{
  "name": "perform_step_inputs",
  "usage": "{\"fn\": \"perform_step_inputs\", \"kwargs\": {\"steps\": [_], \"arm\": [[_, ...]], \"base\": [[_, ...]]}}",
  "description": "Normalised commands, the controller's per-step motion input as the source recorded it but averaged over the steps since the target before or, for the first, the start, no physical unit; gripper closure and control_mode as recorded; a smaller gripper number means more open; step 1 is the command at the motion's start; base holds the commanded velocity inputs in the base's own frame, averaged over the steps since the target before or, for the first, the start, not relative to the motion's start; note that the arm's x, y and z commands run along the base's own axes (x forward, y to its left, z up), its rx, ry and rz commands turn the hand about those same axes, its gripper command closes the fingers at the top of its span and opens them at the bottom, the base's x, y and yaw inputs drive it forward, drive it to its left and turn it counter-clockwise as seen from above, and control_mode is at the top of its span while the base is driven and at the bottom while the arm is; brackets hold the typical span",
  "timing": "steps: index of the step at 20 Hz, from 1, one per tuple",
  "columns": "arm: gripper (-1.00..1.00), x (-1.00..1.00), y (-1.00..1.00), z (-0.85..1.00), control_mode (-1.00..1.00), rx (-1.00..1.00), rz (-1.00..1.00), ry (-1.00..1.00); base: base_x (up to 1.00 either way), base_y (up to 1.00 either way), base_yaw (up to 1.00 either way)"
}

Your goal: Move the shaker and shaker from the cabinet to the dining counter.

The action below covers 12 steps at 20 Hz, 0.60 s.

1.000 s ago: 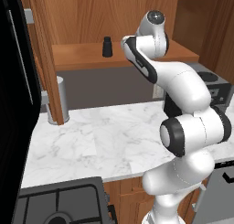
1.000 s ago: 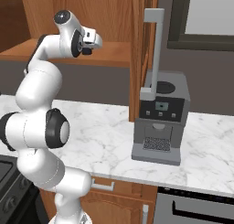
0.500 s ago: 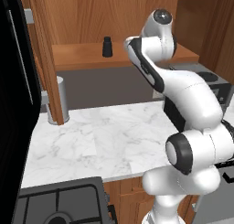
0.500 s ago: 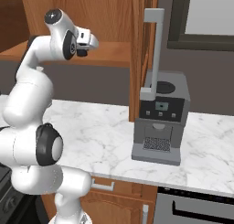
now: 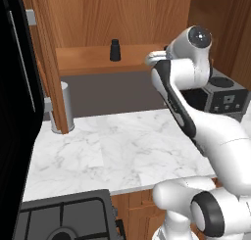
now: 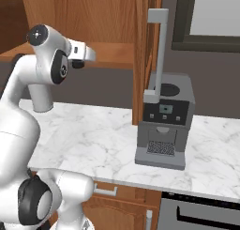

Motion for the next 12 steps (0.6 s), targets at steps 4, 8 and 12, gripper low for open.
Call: {"fn": "perform_step_inputs", "kwargs": {"steps": [4,8,12], "arm": [[1.0,-1.0,-0.17,0.13,-1.0,0.0,0.0,-0.03],[1.0,-1.0,-0.03,0.0,-1.0,0.0,0.0,0.0],[1.0,-1.0,-0.02,0.0,-1.0,0.0,0.0,0.0]], "base": [[0.0,0.0,0.0],[0.0,0.0,0.0],[0.0,0.0,0.0]]}}
